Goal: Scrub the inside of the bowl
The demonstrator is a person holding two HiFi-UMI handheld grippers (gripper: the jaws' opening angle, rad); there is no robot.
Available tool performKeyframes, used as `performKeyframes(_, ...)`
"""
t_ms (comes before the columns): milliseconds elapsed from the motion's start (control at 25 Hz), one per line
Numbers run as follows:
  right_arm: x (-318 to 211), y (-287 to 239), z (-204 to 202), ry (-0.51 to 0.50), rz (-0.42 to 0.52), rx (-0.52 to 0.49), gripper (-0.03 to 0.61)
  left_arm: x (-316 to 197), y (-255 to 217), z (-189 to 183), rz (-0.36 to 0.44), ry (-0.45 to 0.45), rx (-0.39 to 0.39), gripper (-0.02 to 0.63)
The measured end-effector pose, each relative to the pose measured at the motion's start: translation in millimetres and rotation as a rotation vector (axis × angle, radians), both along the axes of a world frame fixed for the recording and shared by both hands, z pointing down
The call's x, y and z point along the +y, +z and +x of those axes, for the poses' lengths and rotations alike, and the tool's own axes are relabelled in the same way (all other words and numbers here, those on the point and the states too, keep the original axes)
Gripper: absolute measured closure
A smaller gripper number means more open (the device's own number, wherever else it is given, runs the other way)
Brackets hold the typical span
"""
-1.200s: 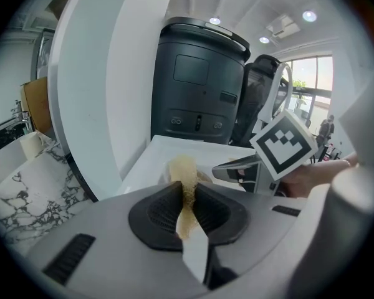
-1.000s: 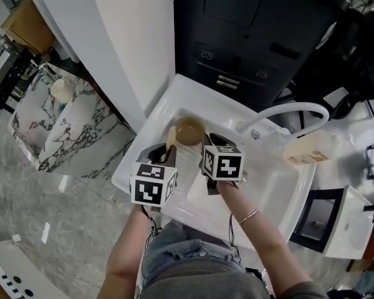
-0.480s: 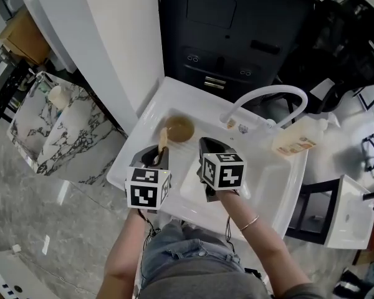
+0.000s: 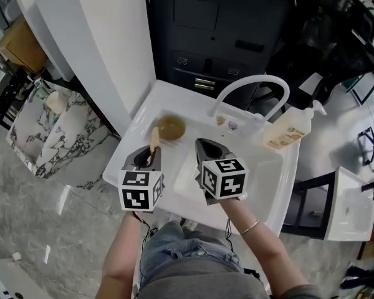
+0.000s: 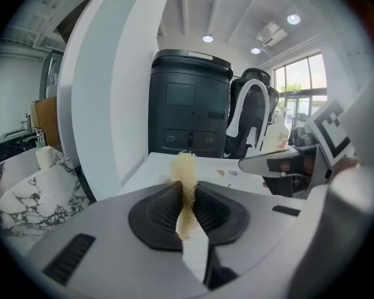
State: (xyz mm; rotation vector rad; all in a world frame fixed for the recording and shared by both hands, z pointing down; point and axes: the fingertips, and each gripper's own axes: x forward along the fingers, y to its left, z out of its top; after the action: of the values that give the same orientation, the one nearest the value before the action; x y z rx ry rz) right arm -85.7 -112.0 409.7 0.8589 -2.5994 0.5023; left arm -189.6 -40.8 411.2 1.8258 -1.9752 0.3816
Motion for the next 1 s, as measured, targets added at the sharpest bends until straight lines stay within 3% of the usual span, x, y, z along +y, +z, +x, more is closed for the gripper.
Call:
performKeyframes(680, 10, -36, 42, 0.022, 0.182, -0.086, 0.569, 11, -25, 11, 0.136, -0.026, -0.041, 0.568)
performKeyframes(1000, 15, -45, 43, -0.004, 0.252, -0.104, 0.571, 10, -34, 20, 0.174, -0.014, -0.059, 0.568)
